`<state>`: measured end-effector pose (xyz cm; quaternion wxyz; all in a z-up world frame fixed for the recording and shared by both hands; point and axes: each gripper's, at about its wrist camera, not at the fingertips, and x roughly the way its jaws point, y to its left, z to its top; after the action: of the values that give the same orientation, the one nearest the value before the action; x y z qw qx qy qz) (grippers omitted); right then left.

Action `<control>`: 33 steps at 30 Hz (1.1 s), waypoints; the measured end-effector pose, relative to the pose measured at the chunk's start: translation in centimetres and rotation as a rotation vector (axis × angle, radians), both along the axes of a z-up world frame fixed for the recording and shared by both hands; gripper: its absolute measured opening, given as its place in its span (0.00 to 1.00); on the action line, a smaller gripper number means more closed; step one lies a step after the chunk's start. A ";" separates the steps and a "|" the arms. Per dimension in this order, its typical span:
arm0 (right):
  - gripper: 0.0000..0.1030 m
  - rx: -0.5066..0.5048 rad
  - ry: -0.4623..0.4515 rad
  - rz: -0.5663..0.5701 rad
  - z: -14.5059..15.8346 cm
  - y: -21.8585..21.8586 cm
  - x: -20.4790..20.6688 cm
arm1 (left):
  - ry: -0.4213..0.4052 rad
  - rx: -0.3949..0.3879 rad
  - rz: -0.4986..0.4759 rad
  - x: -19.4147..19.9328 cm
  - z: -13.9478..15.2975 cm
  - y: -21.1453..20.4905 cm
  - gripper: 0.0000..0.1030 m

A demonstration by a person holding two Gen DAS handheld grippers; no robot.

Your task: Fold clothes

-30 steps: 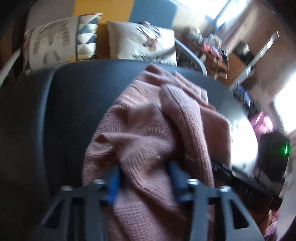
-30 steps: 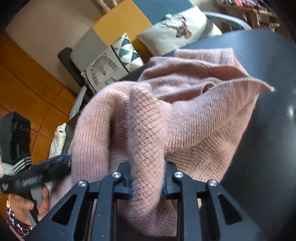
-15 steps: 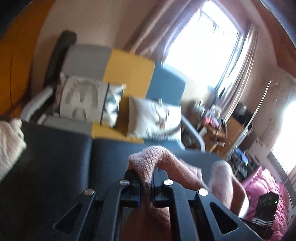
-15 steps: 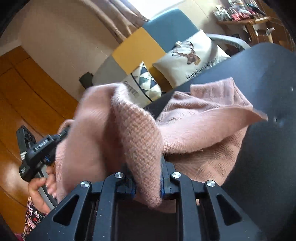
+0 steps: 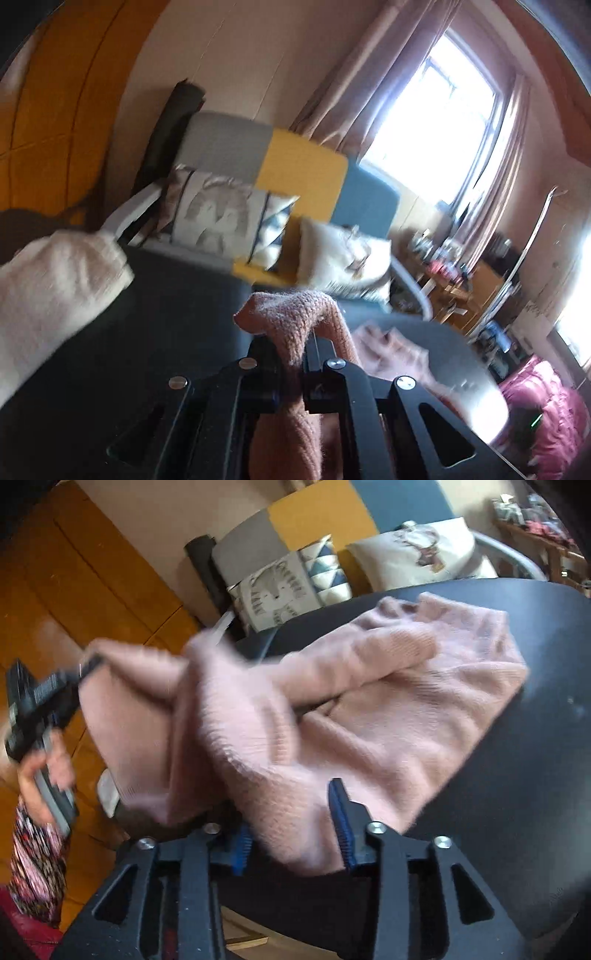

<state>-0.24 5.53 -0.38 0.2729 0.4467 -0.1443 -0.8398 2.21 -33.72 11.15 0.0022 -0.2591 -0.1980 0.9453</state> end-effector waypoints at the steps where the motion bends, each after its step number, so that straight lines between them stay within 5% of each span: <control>1: 0.46 -0.006 0.007 -0.012 0.2 0.6 0.1 | -0.021 0.002 0.011 0.4 -1.2 -0.2 0.06; 4: 0.59 -0.019 0.019 -0.036 0.7 2.0 0.0 | -0.080 0.016 0.046 1.8 -4.6 -1.0 0.06; 11: 0.59 -0.059 0.000 0.057 1.3 2.3 0.3 | -0.175 0.115 0.179 4.8 -10.0 -5.1 0.07; 15: 0.60 0.171 -0.037 0.130 0.4 1.2 1.2 | -0.164 0.166 0.220 5.1 -10.0 -6.9 0.07; 18: 0.60 0.233 -0.052 0.135 0.2 2.5 1.9 | -0.131 0.150 0.238 5.4 -9.0 -7.7 0.07; 24: 0.67 0.165 -0.016 0.021 2.4 4.4 -0.2 | -0.172 0.107 0.198 4.2 -9.1 -6.9 0.07; 28: 0.69 0.208 -0.076 0.219 2.5 -0.4 -1.5 | -0.185 0.068 0.183 3.7 -9.6 -5.6 0.07; 31: 0.69 0.313 -0.017 0.347 2.1 -3.7 -0.2 | -0.203 0.069 0.193 3.3 -9.8 -5.7 0.07; 33: 0.68 0.373 0.012 0.301 1.9 -3.8 -0.3 | -0.210 0.073 0.212 3.2 -9.9 -6.3 0.07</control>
<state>-0.55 1.71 1.53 0.3087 0.5008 0.0830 -0.8044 5.39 -40.05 1.23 -0.1090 -0.3340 -0.2578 0.9001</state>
